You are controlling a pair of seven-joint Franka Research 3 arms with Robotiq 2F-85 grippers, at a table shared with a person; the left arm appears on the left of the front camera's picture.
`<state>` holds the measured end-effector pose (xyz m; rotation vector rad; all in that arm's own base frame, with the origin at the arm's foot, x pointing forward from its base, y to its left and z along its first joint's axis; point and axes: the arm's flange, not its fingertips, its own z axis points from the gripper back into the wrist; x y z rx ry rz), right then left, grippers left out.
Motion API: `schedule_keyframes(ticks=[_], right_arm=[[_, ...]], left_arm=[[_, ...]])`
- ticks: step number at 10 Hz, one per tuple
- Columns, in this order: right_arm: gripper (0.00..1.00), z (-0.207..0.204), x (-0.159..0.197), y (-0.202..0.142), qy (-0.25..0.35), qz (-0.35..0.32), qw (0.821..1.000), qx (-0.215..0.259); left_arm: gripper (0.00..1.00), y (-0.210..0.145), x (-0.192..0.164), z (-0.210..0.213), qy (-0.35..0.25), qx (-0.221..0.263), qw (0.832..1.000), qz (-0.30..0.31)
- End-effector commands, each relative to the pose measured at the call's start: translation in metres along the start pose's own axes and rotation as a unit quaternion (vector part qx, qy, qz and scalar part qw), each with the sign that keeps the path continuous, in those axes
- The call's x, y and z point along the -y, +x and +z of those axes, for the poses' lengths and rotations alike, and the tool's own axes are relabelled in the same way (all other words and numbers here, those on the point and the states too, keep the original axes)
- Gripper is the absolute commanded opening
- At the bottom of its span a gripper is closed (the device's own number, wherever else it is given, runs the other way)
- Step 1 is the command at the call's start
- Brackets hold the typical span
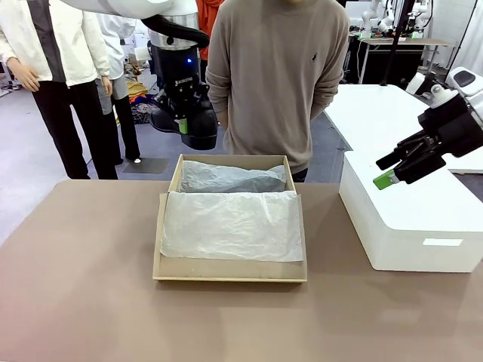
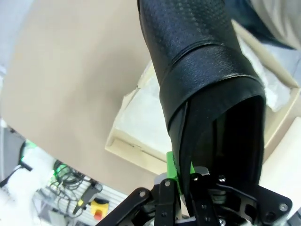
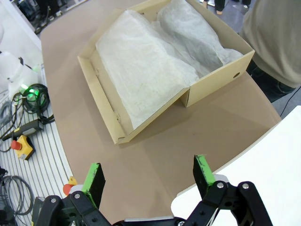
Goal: Pack the shoes into the box.
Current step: Place the other shoe of the Shoes into the Shoes Box.
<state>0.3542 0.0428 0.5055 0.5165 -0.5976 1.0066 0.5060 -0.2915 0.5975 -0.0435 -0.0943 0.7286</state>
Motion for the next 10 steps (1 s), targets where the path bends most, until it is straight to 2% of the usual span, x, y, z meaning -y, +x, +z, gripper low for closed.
schedule_keyframes(ticks=[1,7,9,10], right_arm=[[1.0,-0.001,0.002,0.001,0.006,0.011,1.0,0.015],[1.0,-0.001,0.002,0.001,0.006,0.011,1.0,0.015],[1.0,-0.001,0.002,0.001,0.006,0.011,1.0,0.015],[1.0,-0.001,0.002,0.001,0.006,0.011,1.0,0.015]], left_arm=[[0.0,0.009,-0.009,0.008,-0.005,-0.002,1.0,0.004],[0.0,0.008,-0.003,0.001,0.0,0.0,1.0,0.006],[0.0,-0.01,0.004,-0.007,-0.021,0.024,0.995,0.091],[0.0,-0.022,0.014,-0.01,-0.026,0.024,0.995,0.098]])
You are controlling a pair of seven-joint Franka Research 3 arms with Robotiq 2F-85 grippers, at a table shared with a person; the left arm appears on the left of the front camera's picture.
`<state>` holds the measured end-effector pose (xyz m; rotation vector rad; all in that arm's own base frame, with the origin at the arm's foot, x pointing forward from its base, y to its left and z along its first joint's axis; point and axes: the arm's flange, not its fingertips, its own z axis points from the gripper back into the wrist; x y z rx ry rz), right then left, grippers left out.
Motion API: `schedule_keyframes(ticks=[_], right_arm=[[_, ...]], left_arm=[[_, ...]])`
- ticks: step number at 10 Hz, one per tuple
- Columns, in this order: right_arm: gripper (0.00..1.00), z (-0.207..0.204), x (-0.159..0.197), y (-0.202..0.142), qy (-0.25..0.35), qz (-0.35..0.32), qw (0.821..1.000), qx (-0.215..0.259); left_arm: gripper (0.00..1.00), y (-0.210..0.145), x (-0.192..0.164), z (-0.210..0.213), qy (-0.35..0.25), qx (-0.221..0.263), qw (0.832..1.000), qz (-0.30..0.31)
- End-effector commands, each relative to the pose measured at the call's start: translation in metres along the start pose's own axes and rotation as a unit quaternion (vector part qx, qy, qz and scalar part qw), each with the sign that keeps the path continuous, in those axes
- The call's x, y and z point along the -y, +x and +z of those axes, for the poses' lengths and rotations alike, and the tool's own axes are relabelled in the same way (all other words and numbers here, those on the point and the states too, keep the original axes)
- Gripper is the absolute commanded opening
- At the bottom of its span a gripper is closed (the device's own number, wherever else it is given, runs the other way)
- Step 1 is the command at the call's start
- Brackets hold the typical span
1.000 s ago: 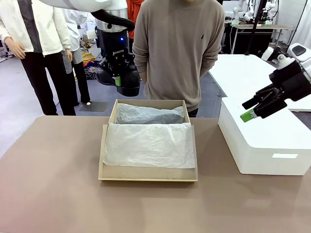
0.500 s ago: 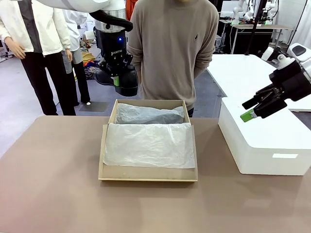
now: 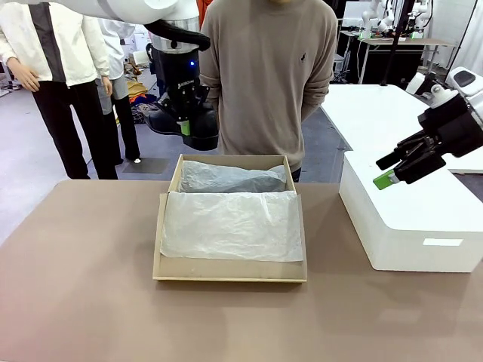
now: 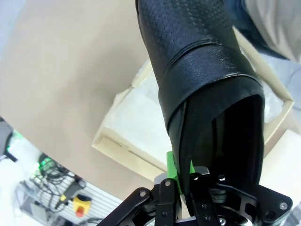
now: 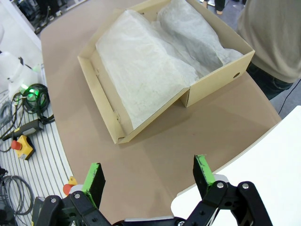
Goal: Pack the shoes into the box.
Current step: Place the other shoe of the Shoes into the Shoes Box.
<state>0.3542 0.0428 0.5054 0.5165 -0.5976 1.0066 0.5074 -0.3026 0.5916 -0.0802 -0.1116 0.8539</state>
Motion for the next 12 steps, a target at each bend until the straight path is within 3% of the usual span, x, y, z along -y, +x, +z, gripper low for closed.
schedule_keyframes(ticks=[1,4,5,8,10,12], right_arm=[[1.0,-0.001,0.002,0.001,0.006,0.011,1.0,0.015],[1.0,-0.001,0.002,0.001,0.006,0.011,1.0,0.015],[1.0,-0.001,0.002,0.001,0.006,0.011,1.0,0.015],[1.0,-0.001,0.002,0.001,0.006,0.011,1.0,0.015],[1.0,-0.001,0.002,0.001,0.006,0.011,1.0,0.015],[1.0,-0.001,0.002,0.001,0.006,0.011,1.0,0.015]], left_arm=[[0.0,-0.028,0.01,-0.009,-0.011,0.022,0.999,0.04],[0.0,-0.062,0.027,-0.027,-0.007,0.034,0.996,0.077],[0.0,-0.068,0.032,-0.034,0.003,0.044,0.992,0.118],[0.0,-0.087,0.046,-0.054,0.01,0.029,0.984,0.178],[0.0,-0.107,0.069,-0.078,0.029,0.033,0.979,0.199],[0.0,-0.088,0.047,-0.069,0.014,0.016,0.987,0.16]])
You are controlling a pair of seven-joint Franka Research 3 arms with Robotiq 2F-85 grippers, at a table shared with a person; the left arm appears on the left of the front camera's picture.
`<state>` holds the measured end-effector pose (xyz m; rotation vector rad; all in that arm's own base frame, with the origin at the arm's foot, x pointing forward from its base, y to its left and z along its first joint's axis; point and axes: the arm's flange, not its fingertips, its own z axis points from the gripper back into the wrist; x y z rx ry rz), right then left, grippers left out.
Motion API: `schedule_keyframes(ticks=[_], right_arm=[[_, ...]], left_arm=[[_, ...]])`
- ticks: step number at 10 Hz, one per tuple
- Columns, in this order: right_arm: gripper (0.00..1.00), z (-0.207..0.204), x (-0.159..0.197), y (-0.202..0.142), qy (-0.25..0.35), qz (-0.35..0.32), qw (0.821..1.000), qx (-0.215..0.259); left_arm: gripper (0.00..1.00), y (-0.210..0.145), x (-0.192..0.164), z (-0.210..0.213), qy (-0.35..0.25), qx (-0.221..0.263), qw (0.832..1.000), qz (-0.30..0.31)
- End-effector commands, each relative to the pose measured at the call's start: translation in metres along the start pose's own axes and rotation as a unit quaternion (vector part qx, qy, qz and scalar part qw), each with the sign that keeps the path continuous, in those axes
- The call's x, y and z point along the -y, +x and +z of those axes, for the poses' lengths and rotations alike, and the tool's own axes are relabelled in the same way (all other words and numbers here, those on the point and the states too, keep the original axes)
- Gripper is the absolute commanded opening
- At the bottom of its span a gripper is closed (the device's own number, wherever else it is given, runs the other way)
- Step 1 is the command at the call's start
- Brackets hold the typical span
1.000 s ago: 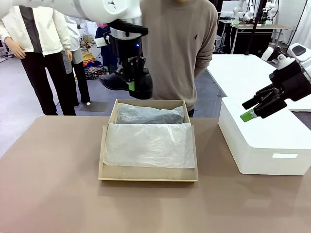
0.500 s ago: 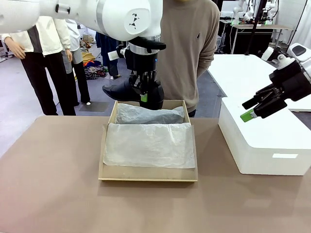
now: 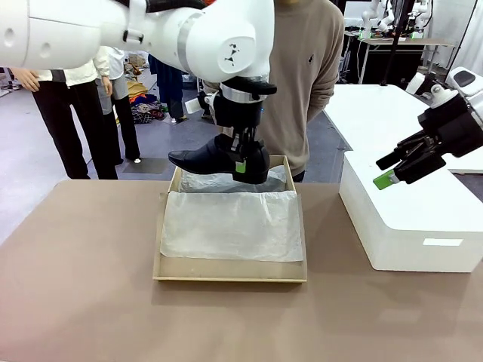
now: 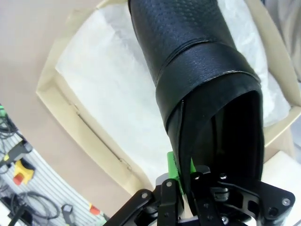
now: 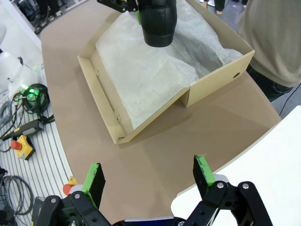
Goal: Pack the shoes into the box.
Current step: Place the other shoe of the Shoes into the Shoes Box.
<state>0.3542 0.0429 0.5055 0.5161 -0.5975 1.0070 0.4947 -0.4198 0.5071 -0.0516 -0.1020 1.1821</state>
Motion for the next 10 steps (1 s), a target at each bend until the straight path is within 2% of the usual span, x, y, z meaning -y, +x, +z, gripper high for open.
schedule_keyframes(ticks=[1,10], right_arm=[[1.0,-0.0014,0.0025,0.0005,0.006,0.011,1.0,0.015],[1.0,-0.0014,0.0025,0.0005,0.006,0.011,1.0,0.015]], left_arm=[[0.0,0.0173,-0.0058,0.0154,-0.008,0.005,1.0,-0.002],[0.0,0.0125,0.0009,0.0109,-0.009,0.003,1.0,-0.003]])
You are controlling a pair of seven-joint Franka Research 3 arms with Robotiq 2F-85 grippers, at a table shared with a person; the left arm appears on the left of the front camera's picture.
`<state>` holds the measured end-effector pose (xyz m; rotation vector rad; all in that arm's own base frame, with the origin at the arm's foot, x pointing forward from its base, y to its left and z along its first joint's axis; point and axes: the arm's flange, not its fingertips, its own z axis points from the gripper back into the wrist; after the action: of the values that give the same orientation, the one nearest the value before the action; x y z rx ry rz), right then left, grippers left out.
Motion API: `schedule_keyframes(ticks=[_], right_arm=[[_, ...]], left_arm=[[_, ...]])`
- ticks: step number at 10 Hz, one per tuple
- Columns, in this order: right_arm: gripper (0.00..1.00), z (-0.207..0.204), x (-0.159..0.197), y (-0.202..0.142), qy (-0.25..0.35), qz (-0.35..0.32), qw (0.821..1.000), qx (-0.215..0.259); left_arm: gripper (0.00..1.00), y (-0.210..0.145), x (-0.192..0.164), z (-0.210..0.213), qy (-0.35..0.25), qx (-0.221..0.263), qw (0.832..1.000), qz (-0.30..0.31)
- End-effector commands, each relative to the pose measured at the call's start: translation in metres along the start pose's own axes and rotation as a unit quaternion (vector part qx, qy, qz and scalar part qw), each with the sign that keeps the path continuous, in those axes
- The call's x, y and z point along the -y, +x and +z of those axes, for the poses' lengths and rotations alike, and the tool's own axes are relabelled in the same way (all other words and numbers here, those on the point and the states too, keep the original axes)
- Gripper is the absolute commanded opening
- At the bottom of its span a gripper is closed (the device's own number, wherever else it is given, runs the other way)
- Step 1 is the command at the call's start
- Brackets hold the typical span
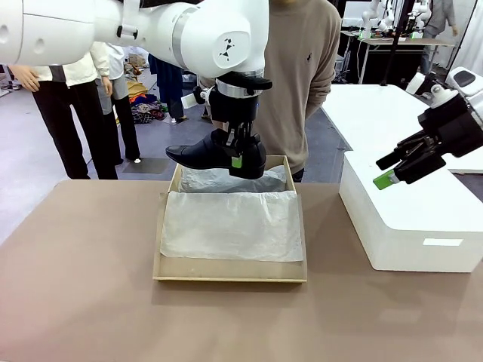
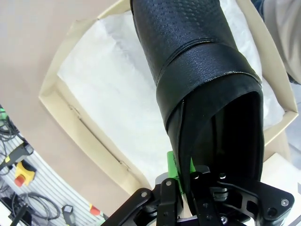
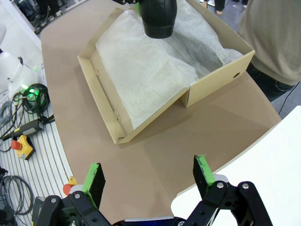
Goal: Pack the shoes into the box.
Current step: Place the other shoe of the Shoes into the Shoes Box.
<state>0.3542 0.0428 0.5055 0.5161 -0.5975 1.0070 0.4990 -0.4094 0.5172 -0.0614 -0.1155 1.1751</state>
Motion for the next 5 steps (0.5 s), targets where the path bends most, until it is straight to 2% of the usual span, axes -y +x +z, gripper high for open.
schedule_keyframes(ticks=[1,5], right_arm=[[1.0,-0.001,0.003,0.001,0.006,0.011,1.0,0.015],[1.0,-0.001,0.003,0.001,0.006,0.011,1.0,0.015]], left_arm=[[0.0,-0.005,0.006,-0.002,-0.004,0.006,1.0,0.009],[0.0,-0.021,0.023,-0.012,0.005,0.013,0.999,0.048]])
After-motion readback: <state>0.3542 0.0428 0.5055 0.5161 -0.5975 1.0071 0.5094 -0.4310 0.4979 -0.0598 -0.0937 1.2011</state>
